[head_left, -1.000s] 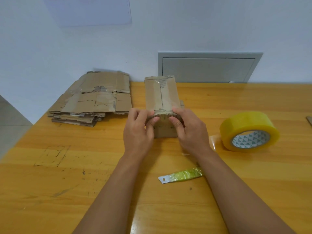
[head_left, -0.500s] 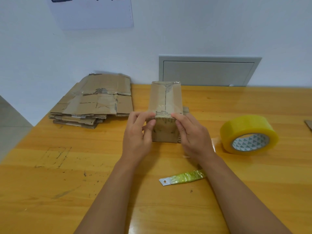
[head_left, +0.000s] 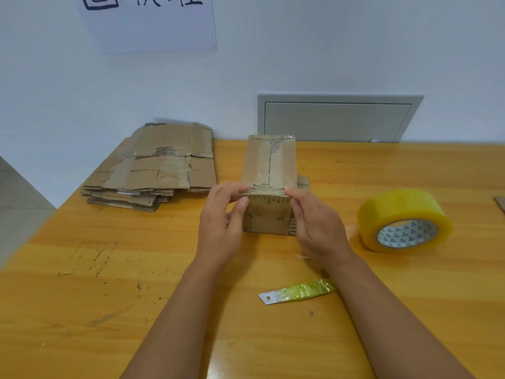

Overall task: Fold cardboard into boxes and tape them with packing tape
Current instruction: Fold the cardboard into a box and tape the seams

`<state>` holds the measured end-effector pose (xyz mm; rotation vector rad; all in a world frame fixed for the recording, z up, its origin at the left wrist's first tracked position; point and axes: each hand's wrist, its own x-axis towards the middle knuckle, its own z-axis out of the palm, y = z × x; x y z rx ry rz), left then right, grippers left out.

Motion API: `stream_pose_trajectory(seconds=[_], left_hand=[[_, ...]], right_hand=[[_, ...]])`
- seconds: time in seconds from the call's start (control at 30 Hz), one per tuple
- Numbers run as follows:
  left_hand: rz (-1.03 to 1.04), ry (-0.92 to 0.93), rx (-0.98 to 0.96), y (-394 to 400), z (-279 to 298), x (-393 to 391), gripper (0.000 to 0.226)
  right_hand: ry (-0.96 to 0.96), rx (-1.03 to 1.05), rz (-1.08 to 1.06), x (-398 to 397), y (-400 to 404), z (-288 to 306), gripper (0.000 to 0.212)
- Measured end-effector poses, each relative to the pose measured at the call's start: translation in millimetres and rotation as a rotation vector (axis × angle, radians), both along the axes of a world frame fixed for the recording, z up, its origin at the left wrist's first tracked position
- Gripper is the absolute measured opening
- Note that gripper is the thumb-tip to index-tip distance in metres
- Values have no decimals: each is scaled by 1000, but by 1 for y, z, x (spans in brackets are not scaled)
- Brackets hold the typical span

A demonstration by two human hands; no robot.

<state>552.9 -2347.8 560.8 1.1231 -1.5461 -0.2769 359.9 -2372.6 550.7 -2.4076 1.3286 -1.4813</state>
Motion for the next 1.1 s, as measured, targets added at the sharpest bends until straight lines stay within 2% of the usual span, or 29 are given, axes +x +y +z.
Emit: stream_pose_trajectory(seconds=[0.1,0.17,0.3,0.4,0.53,0.67,0.8,0.93,1.03,1.1], left_hand=[[84,6,-63,-2,0,-1,30],[113,47,-85,-1,2,-2,32],[69,142,-44,3,4,0,26],[-12,215,4,4,3,1,26],[-27,242,24,5,4,0,26],[-47,314,77,4,3,-1,22],[-58,414,223,7,8,-12,29],[17,379,281,6,8,-18,43],[25,351,346,5,12,-19,57],[35,276,352,4,15,-21,53]], right_hand=[[57,-91,-6,9,4,1,29],[15,-47,26,13,8,6,27],[-290,255,85,12,13,16,42],[-515,363,82,6,4,25,59],[-619,508,79,-8,-12,52,69],[-581,622,45,-17,-29,68,73],[-420,679,65,-7,-33,71,52],[-475,791,1,10,-36,61,76],[-514,941,-49,15,-37,57,71],[-429,830,-131,17,-27,57,66]])
